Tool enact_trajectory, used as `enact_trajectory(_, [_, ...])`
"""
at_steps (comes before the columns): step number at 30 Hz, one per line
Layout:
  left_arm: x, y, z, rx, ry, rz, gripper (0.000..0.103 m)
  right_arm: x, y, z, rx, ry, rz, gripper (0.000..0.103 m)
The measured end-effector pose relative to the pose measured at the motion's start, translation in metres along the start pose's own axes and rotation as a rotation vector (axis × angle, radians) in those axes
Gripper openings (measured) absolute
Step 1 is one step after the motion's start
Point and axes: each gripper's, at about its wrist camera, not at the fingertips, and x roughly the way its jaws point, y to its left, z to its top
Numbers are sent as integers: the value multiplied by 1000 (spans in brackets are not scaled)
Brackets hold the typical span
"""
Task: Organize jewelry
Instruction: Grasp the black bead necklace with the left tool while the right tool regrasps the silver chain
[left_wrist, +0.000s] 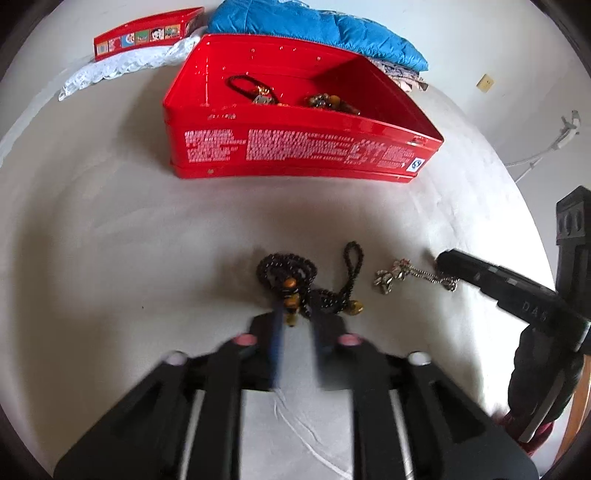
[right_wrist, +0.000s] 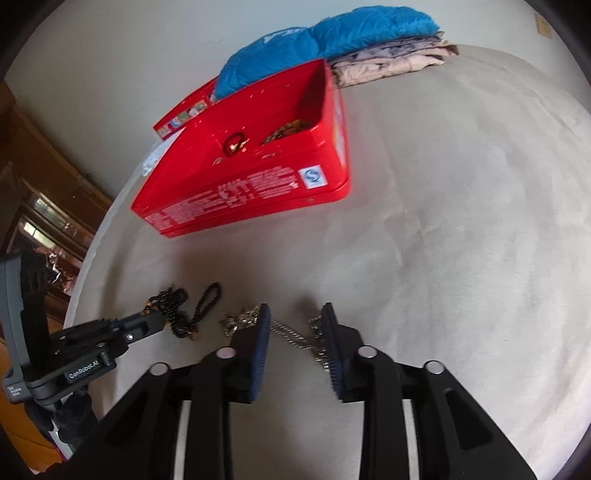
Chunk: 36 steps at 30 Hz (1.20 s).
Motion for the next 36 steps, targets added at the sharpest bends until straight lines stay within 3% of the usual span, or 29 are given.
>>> enact_trajectory(2, [1, -6, 0, 18, -6, 4, 54, 2, 3, 1, -9, 3, -4, 33])
enact_trajectory(3, [2, -10, -1, 30, -3, 14, 57, 2, 4, 1, -8, 2, -4, 33])
enact_trajectory(7, [7, -14, 1, 36, 18, -12, 62, -8, -3, 1, 22, -25, -5, 34])
enact_trajectory(9, [6, -17, 2, 45, 8, -4, 66, -12, -5, 1, 32, -30, -12, 40])
enact_trajectory(12, [13, -24, 3, 63, 7, 61, 70, -14, -6, -2, 37, -10, -33, 48])
enact_trajectory(16, [28, -23, 4, 66, 35, 97, 70, -5, -6, -5, 37, 53, -25, 49])
enact_trajectory(19, [27, -22, 4, 71, 32, 134, 56, 0, -2, -6, 29, 64, -8, 50])
enact_trajectory(21, [25, -14, 6, 50, 31, 135, 38, 3, 0, -5, 32, 61, -11, 50])
enact_trajectory(24, [22, -1, 9, 2, 31, 125, 23, 8, 7, -4, 17, 63, -8, 50])
enact_trajectory(29, [21, 1, 8, 6, 29, 113, 22, 17, 23, -2, -22, 64, -44, 54])
enact_trajectory(36, [22, 5, 9, -3, 35, 78, 22, 30, 50, -4, -106, 49, -158, 56])
